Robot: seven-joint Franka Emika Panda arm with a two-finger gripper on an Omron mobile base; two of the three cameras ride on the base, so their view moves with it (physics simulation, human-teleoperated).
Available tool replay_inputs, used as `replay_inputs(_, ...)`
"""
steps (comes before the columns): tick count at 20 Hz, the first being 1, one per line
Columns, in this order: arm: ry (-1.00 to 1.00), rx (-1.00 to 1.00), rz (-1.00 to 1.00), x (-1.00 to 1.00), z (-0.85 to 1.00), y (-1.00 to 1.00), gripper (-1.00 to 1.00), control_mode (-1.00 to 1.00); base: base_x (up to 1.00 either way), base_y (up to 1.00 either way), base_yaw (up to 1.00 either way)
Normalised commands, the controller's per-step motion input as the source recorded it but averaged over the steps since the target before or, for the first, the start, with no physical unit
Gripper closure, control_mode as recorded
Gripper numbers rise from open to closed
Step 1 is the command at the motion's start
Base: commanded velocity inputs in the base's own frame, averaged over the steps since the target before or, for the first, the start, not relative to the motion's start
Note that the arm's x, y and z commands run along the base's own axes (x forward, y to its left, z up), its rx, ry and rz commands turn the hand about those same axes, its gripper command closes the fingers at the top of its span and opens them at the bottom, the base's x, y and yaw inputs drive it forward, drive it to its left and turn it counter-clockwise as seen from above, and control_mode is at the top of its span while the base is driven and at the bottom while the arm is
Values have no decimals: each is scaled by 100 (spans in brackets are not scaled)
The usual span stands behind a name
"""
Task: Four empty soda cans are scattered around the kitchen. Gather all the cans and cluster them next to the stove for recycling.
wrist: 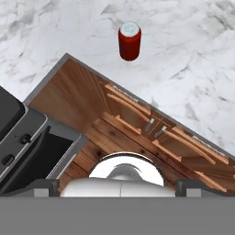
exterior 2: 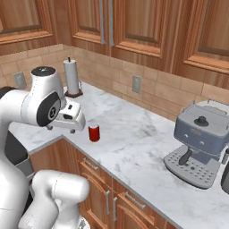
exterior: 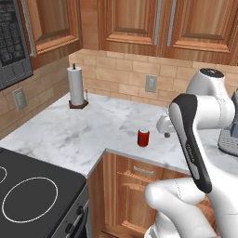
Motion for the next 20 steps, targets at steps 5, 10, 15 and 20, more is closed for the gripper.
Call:
replay_inputs(5,0,0,0,30,-3,0,-100,-100,0,0,0)
replay_inputs(10,1,0,0,29,-12,0,-100,-100,0,0,0)
replay_inputs(15,3,0,0,33,-21,0,-100,-100,0,0,0)
replay_inputs(20,1,0,0,41,-13,0,-100,-100,0,0,0)
